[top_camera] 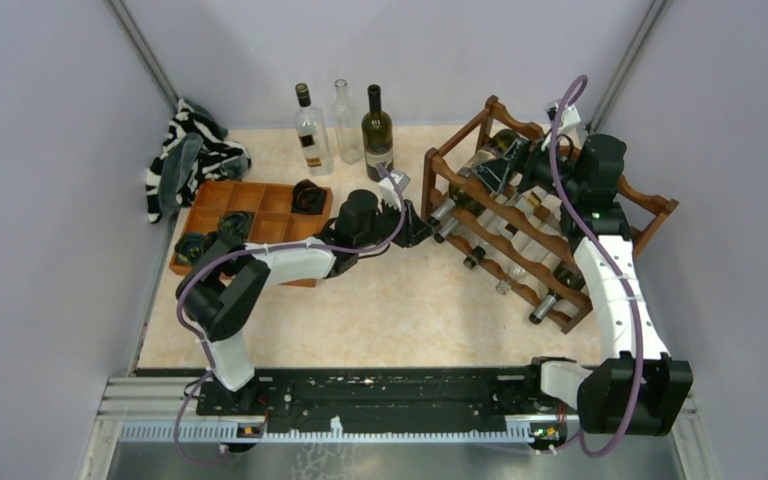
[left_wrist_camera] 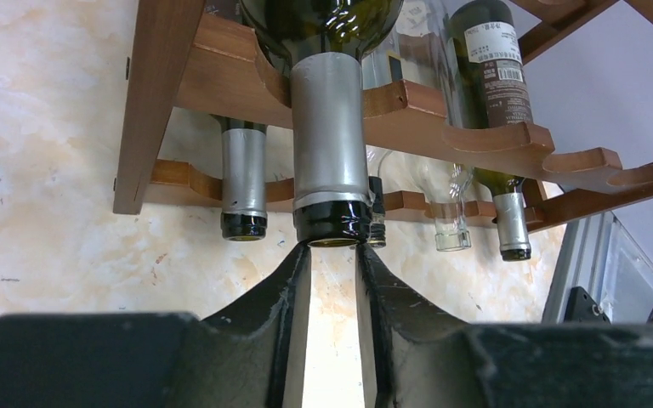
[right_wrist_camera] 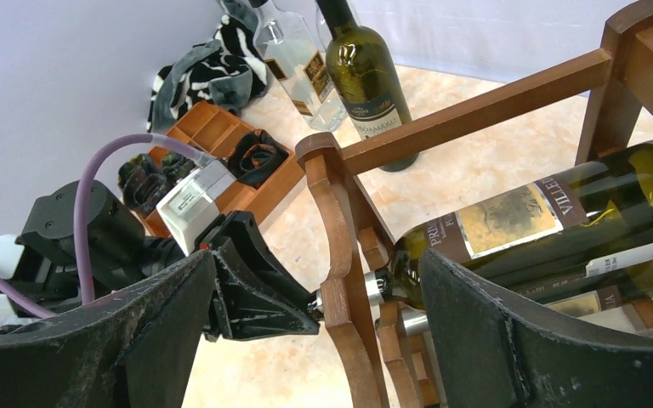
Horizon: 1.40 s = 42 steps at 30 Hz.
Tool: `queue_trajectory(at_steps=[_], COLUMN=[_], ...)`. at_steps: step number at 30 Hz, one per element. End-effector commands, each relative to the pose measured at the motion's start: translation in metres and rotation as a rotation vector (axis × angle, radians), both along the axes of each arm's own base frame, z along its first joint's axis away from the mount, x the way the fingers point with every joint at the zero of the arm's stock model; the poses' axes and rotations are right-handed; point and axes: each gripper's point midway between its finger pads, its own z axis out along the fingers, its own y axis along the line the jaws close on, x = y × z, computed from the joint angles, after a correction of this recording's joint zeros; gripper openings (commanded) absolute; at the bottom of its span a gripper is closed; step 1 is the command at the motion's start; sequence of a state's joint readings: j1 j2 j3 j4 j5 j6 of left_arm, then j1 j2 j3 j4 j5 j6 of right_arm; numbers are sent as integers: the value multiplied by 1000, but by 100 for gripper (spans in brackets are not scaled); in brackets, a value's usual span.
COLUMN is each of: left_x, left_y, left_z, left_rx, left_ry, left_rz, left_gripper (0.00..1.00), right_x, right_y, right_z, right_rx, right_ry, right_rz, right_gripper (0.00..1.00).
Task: Put the wine bottle on the wine rack
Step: Adjust the wine bottle in the wine rack.
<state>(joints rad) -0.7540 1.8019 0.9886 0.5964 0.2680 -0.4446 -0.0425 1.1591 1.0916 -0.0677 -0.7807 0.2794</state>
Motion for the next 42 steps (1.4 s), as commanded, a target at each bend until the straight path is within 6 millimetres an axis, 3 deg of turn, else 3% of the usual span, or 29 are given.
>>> queue_trajectory(at_steps=[1,22,26,31,38,42], left_x=[9,19,17,6,-15,-30], left_y=[-9,-24,-21,-6,26,49], left_z=[15,15,13,10,31,48], left_rx=[-37,-75,-65,-45,4,26], left_ry=[-26,17,28,36,-49,-101], left_rz=[-48,-107,-110,-96,-63,-35], left_gripper=[29,29,33,43,54,63], right_x=[0,1,0,-3,-16,-23], right_y=[-4,-4,-5,-5,1,-4], right_z=[19,19,18,18,21,21], right_rx=[-14,-17,-23,-42,-144,-272], right_ry=[-90,-88,-89,-97,-166,-209], right_rz=[-4,-7,-7,1,99,127], right_gripper=[88,88,88,89,91,98])
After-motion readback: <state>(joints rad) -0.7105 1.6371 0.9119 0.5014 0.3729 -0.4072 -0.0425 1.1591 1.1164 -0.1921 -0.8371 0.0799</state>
